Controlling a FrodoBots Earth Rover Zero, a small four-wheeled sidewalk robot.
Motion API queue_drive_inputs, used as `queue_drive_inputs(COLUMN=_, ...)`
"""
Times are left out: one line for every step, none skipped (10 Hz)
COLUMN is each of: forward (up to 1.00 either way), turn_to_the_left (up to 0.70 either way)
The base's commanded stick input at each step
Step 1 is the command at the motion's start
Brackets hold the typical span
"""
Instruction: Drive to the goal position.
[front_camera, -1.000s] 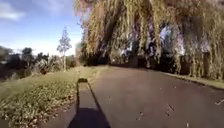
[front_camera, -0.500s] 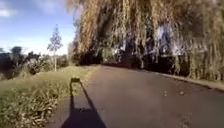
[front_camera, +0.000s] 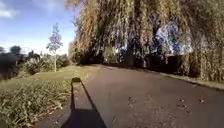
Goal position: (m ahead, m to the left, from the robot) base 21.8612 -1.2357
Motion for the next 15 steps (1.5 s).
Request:
queue_drive_inputs(forward=1.00, turn_to_the_left=0.00)
queue_drive_inputs(forward=1.00, turn_to_the_left=0.00)
queue_drive_inputs(forward=1.00, turn_to_the_left=0.00)
queue_drive_inputs(forward=1.00, turn_to_the_left=0.00)
queue_drive_inputs(forward=1.00, turn_to_the_left=0.00)
queue_drive_inputs(forward=1.00, turn_to_the_left=0.00)
queue_drive_inputs(forward=1.00, turn_to_the_left=0.00)
queue_drive_inputs(forward=1.00, turn_to_the_left=0.00)
queue_drive_inputs(forward=1.00, turn_to_the_left=0.00)
queue_drive_inputs(forward=1.00, turn_to_the_left=0.00)
queue_drive_inputs(forward=1.00, turn_to_the_left=0.00)
queue_drive_inputs(forward=1.00, turn_to_the_left=0.00)
queue_drive_inputs(forward=1.00, turn_to_the_left=0.00)
queue_drive_inputs(forward=1.00, turn_to_the_left=0.00)
queue_drive_inputs(forward=1.00, turn_to_the_left=0.00)
